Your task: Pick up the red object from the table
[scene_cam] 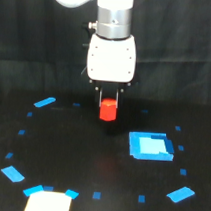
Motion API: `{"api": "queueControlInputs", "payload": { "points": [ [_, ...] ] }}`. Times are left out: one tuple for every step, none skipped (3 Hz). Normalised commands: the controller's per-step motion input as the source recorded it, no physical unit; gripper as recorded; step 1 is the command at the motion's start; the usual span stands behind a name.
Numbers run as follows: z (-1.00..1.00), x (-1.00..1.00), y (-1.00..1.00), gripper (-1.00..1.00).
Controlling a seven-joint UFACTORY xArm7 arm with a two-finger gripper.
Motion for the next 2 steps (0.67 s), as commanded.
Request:
{"api": "queueControlInputs", "payload": {
  "points": [
    [1.0, -0.05, 0.41, -1.0],
    [1.0, 0.26, 0.26, -1.0]
  ]
}}
